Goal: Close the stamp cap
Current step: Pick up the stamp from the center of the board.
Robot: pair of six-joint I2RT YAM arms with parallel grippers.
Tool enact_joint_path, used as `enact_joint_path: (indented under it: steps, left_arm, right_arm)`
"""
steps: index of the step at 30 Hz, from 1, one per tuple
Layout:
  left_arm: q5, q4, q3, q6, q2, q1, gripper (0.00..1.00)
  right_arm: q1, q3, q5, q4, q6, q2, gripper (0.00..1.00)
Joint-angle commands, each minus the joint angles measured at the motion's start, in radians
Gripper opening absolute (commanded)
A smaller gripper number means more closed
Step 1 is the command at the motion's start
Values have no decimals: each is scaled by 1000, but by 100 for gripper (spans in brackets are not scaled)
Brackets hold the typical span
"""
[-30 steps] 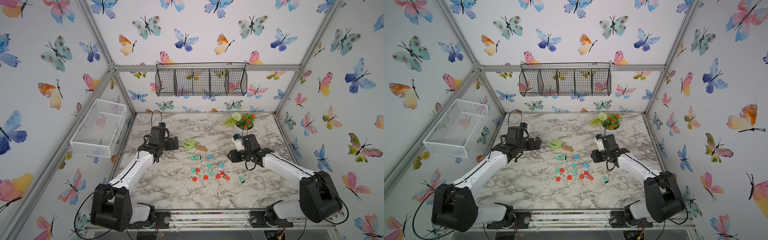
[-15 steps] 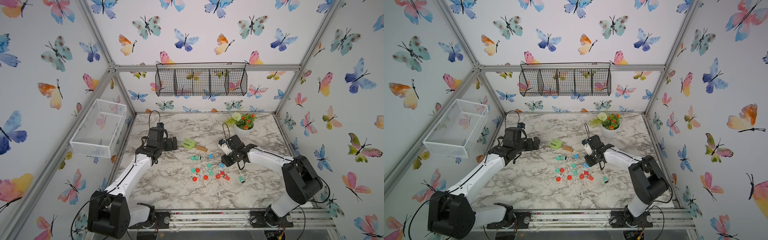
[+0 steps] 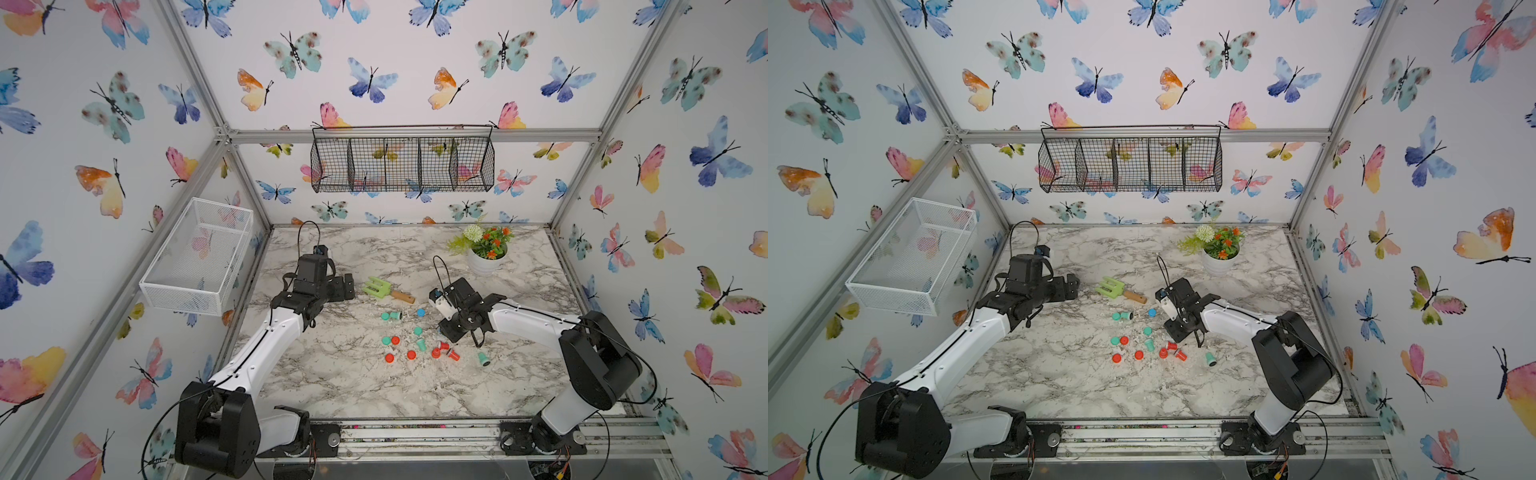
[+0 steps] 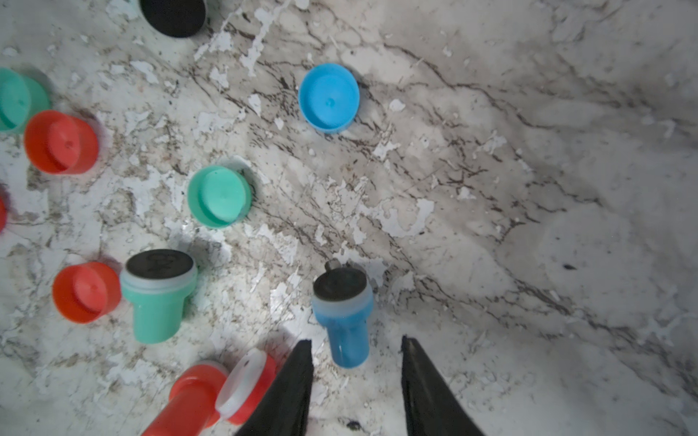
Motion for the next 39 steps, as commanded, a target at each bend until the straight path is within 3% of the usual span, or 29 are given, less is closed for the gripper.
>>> enact_joint_path:
  steps: [1,39]
  left_arm:
    - [-12,-4,0,11,-19,-1,98]
    - [52,65,-18,-14,-79,-1,99]
  right_arm:
    - [9,7,0,-17,-17,26,41]
    - [15,34,-17,7,-23,104,32]
